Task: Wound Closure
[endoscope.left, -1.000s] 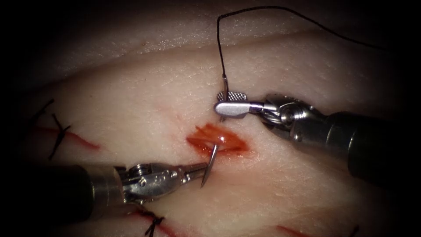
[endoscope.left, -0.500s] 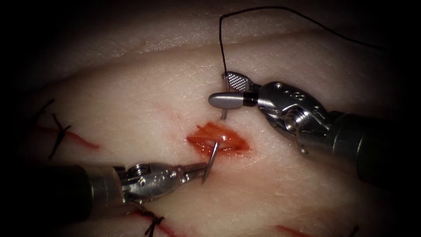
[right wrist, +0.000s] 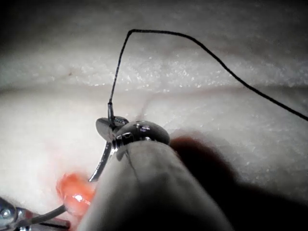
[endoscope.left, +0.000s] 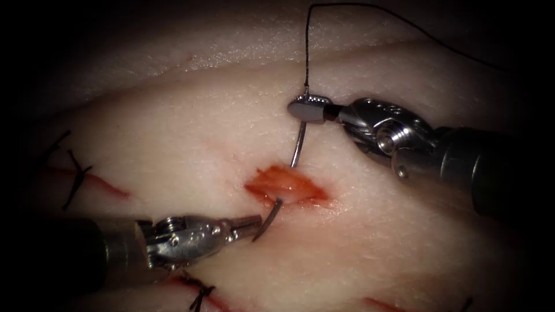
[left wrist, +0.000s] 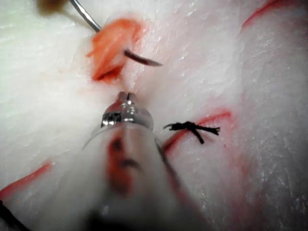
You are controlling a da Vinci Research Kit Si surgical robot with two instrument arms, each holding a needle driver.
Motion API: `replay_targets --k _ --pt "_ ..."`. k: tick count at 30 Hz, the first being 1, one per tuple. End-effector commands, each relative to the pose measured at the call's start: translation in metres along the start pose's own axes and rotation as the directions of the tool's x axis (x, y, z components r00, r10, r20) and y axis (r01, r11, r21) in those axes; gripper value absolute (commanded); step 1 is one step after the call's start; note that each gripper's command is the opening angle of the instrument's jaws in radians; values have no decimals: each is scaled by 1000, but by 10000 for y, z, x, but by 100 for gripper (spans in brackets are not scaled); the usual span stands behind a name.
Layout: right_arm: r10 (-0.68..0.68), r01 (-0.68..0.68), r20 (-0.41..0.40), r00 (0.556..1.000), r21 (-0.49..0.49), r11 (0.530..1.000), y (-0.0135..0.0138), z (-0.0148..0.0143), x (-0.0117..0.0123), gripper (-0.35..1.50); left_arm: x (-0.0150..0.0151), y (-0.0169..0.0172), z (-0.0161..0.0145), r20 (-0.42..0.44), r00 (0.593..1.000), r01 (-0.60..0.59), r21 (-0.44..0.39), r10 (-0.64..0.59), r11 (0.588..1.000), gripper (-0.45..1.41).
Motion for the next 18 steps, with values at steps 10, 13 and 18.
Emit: replay_targets --k 10,13,18 --pt "163 -177 103 981 150 973 -17 10 -38 -35 2 1 9 -1 1000 0 1 0 1000 5" --pt "172 -188 111 979 154 970 -17 3 -39 -35 2 0 9 -1 1000 0 -1 0 1000 5" --pt "168 -169 19 986 187 968 -9 -7 -25 12 4 3 5 -1 1000 2 -1 -2 1000 5"
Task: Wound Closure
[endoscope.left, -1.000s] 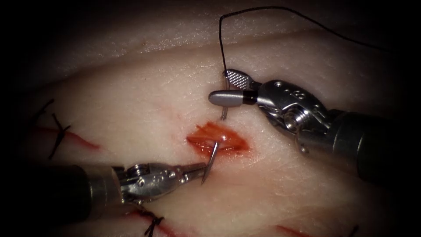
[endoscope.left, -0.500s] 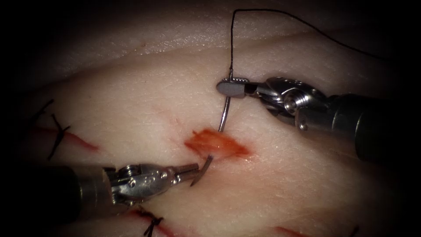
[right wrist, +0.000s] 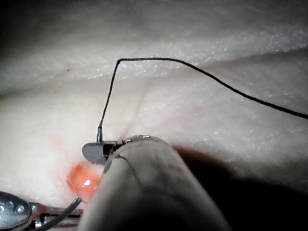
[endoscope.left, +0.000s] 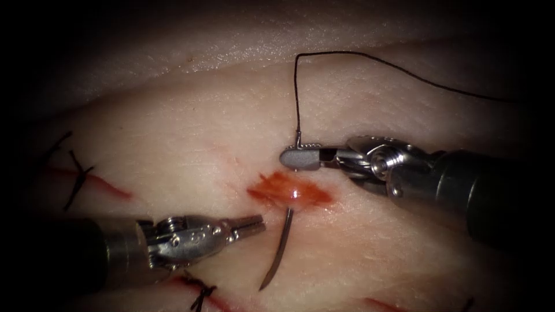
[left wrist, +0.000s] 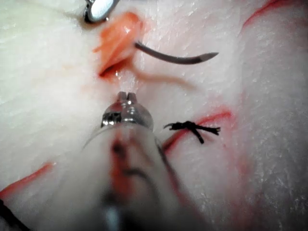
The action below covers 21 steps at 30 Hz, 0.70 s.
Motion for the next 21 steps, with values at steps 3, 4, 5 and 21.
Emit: replay_targets --k 3,4,5,21 --pt "-40 41 -88 995 3 999 9 -14 27 88 9 3 -1 -35 996 -80 -25 79 996 10" --pt "-46 46 -98 994 -2 999 10 -20 32 96 11 2 -2 -52 993 -108 -31 106 994 10" --pt "-47 47 -108 993 0 999 11 -27 37 101 13 1 -3 -75 989 -131 -33 128 991 10" --pt "-75 79 -189 979 14 997 31 -92 48 111 30 -7 1 -298 851 -483 -121 433 867 31"
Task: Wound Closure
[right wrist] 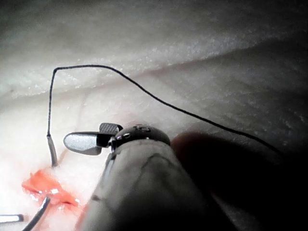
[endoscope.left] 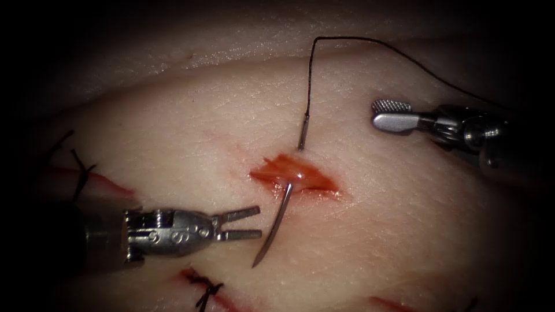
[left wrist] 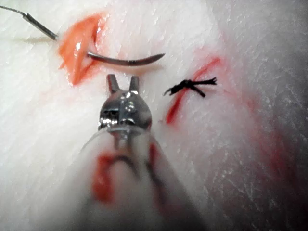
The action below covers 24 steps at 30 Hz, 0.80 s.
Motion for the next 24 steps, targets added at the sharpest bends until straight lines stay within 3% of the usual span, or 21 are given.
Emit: replay_targets --k 1,9,19,24 --pt "-7 7 1 1000 2 1000 6 12 -5 111 0 -1 12 -13 1000 -22 -17 22 1000 34" --pt "-24 24 -3 1000 0 1000 13 16 -16 106 -1 7 23 -70 994 -89 -84 83 992 41" --pt "-18 18 1 1000 -1 1000 25 17 -36 101 9 4 18 -90 992 -91 -59 85 994 59" --pt "-9 9 3 1000 -1 1000 34 18 -42 96 30 8 17 -95 991 -104 -49 99 993 71"
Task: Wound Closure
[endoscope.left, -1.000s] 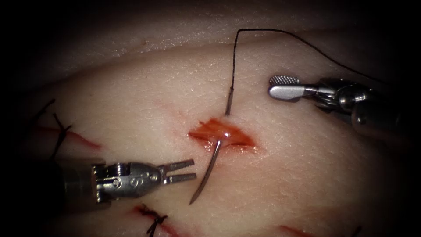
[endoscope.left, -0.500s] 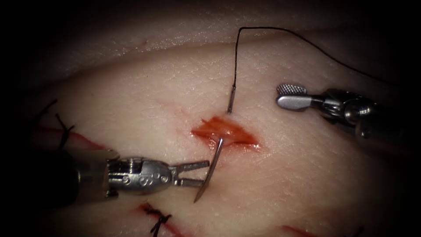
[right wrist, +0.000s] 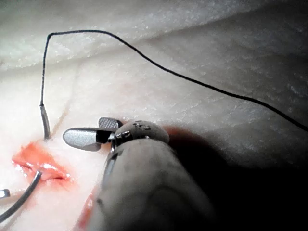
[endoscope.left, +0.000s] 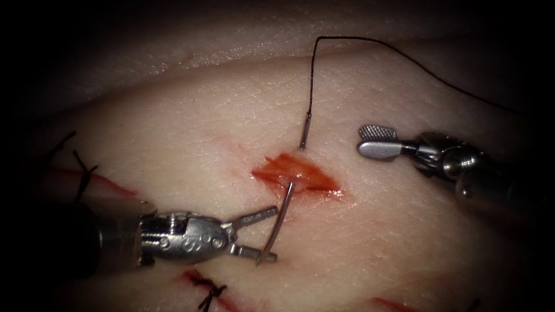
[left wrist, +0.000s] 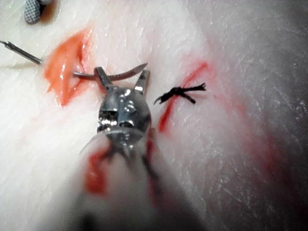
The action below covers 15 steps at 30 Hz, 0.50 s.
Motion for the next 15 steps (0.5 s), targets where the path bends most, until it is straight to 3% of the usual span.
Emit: replay_targets --k 1,8,15 --pt "4 -4 -1 1000 3 1000 4 9 0 96 0 -2 10 0 1000 -6 2 6 1000 71" --pt "8 -8 2 1000 3 1000 3 9 -4 93 -1 -5 17 3 1000 -26 5 26 1000 68" --pt "8 -8 2 1000 3 1000 1 9 -6 88 -5 -11 18 2 1000 -28 3 28 1000 47"
